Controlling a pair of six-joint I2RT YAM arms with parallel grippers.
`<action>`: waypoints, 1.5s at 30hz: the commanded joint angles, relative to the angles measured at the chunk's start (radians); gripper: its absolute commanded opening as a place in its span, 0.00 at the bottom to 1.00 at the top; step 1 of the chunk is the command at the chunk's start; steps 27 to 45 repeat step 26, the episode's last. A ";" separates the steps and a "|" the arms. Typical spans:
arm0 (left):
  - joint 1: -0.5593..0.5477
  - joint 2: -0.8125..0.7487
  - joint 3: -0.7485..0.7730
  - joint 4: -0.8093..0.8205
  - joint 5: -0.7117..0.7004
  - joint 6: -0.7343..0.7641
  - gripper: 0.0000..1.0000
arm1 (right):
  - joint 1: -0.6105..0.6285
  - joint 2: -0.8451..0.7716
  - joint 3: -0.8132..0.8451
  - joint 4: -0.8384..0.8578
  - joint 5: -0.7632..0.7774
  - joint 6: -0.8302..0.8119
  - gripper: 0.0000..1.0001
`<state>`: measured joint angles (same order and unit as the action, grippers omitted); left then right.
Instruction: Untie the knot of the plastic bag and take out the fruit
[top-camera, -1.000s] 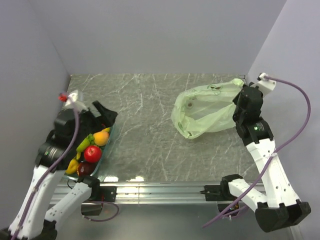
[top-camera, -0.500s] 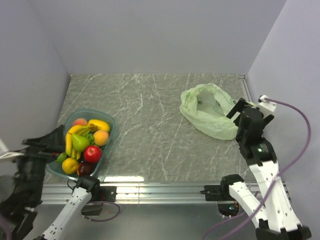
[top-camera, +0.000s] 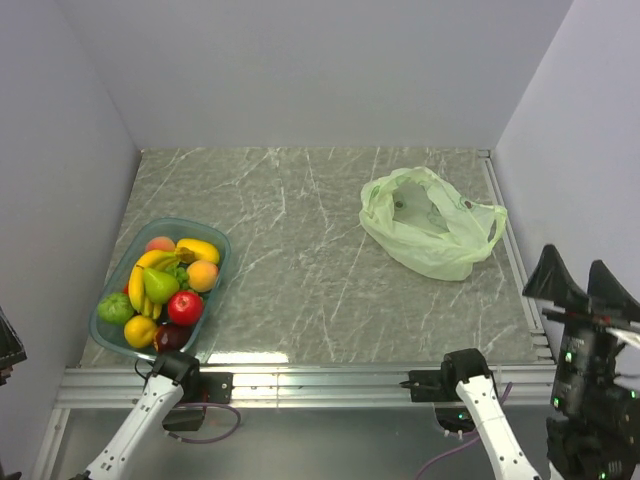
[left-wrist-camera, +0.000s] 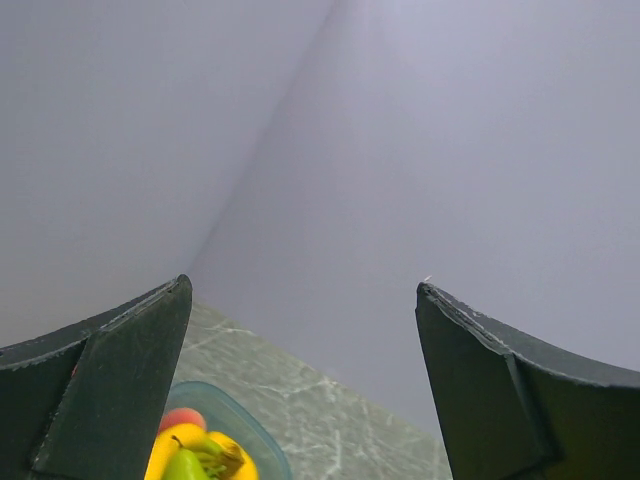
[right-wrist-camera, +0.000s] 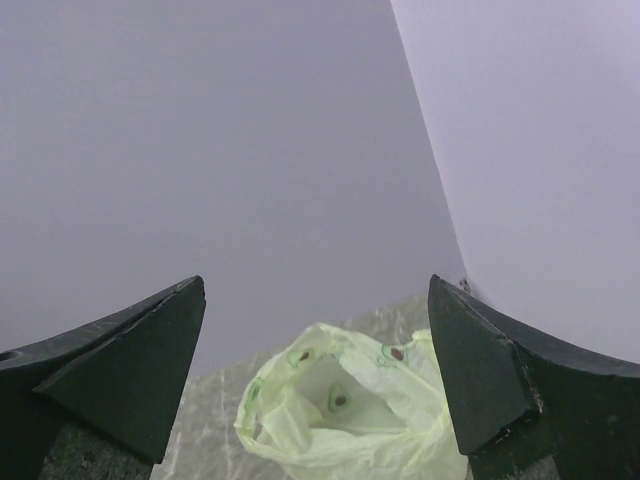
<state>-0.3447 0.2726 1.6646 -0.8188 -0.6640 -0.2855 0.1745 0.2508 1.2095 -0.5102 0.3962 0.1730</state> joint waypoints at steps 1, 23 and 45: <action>-0.002 -0.012 -0.009 0.055 -0.036 0.131 0.99 | -0.004 -0.082 -0.056 0.053 -0.094 -0.075 0.98; -0.002 -0.036 -0.101 0.132 -0.045 0.131 0.99 | -0.004 -0.125 -0.117 0.041 -0.128 -0.078 1.00; -0.002 -0.027 -0.103 0.119 -0.040 0.111 0.99 | -0.004 -0.127 -0.120 0.042 -0.129 -0.076 1.00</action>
